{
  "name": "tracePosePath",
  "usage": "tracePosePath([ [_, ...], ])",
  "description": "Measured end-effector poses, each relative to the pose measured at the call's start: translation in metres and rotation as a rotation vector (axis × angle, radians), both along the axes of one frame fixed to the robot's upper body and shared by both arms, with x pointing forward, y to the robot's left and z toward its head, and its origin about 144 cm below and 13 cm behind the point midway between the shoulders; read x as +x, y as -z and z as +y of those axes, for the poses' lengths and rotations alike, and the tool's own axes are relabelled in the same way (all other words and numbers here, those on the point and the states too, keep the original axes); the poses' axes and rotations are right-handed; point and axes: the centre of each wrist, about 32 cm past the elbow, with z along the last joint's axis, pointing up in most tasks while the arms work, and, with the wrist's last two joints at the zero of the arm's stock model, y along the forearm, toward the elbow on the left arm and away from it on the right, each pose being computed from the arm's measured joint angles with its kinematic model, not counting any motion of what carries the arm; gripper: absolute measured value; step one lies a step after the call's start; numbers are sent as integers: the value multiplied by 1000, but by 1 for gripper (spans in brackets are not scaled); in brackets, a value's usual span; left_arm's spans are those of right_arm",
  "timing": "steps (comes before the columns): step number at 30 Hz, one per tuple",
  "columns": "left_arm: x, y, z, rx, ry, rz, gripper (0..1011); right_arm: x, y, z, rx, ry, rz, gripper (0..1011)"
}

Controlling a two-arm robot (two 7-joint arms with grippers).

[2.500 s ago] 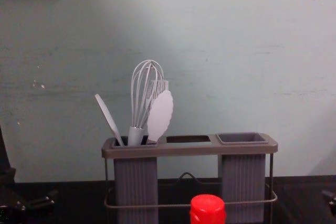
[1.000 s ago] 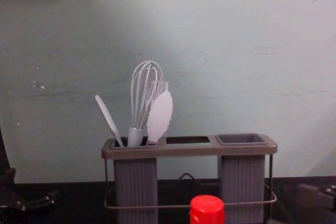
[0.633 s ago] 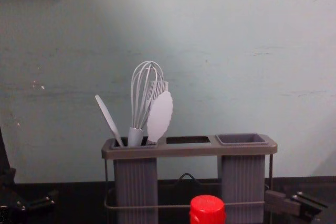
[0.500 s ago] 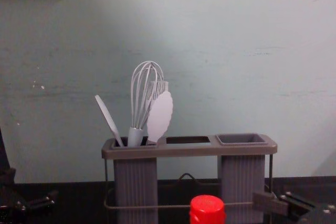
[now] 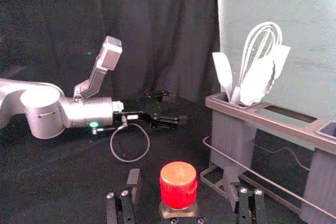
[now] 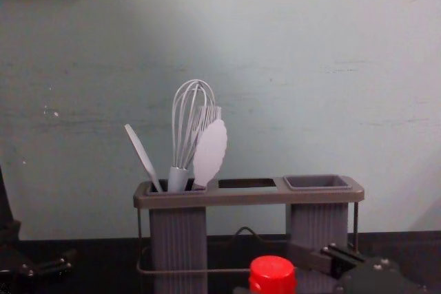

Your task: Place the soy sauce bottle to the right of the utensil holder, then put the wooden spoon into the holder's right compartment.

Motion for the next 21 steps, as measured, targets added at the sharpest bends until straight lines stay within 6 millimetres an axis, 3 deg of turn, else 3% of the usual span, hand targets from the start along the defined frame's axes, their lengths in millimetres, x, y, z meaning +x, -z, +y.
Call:
tracePosePath([
  [13, 0, 0, 0, 0, 0, 0, 1011, -1, 5, 11, 13, 4, 14, 997],
  [18, 0, 0, 0, 0, 0, 0, 1011, -3, 5, 13, 18, 6, 20, 913],
  [21, 0, 0, 0, 0, 0, 0, 1011, -5, 6, 14, 22, 8, 25, 813],
])
